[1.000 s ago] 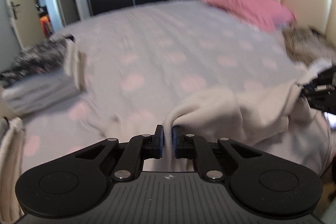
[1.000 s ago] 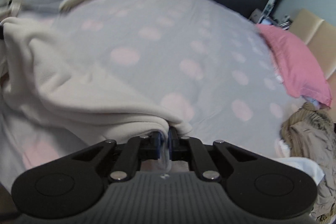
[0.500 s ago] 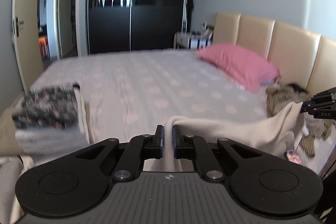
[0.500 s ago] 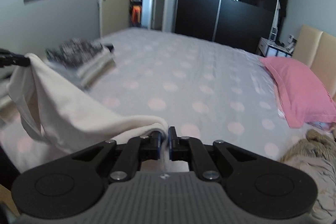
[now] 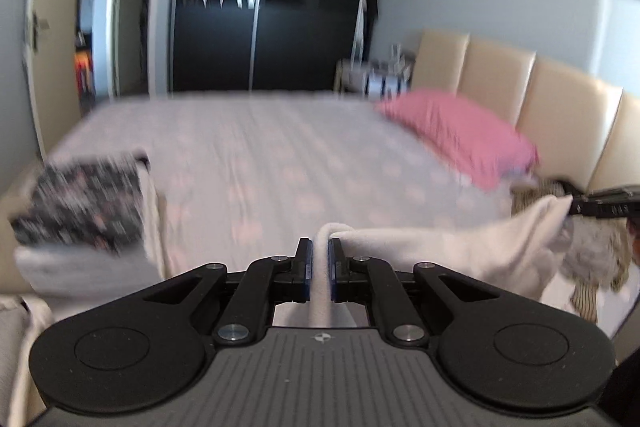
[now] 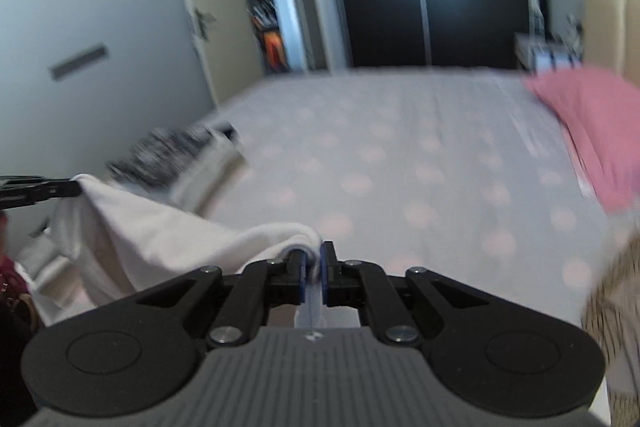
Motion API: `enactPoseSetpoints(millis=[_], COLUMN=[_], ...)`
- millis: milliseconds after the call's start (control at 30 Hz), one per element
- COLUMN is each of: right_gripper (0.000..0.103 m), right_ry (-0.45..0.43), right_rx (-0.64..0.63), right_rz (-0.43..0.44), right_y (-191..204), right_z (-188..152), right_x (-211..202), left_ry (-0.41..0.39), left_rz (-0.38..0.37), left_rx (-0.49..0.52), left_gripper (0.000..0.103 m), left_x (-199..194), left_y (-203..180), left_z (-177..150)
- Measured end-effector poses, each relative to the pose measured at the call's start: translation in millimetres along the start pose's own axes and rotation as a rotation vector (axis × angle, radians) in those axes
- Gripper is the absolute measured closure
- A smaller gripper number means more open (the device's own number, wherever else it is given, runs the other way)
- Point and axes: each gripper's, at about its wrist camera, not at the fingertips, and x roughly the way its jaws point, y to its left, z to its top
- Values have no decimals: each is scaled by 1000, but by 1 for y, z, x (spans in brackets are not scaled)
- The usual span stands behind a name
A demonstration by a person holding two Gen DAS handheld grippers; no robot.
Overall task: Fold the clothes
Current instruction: 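Lay the cream garment flat on the bed and open the left gripper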
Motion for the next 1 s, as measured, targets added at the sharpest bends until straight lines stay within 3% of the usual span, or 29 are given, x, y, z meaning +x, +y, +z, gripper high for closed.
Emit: enactPoseSetpoints(millis=[133,267,433,500,633,700,900,1000], right_gripper=[95,95,95,95,95,95,93,83], right_ry=[94,171,245,265,302,328,391,407], right_rx=[44,25,9,-5,-25,-22,-15,-63], right_rz=[-37,-86,-147,-162,-194,-223,-267,-289], right_y=[-27,-44,-61,-64,-69,-72,-77,-72], right_z=[-27,-37,-45,-46,-49,-51,-61,-65], right_x=[28,56,84,93,107,114,126,127], left_ry=[150,235,227,220,205,180,147,134], left_rz=[-10,1,23,32,40,42,28,6], left_rx=[71,120,124,139,203,228,295,306], left_gripper=[97,97,91,79,68,56,51,50], left_x=[53,96,125,130,134,131,123,118], left_y=[-3,0,0,-5,-16,-22,-36,-39], left_z=[-13,-22,-32,-35,-37,-37,-37,-37])
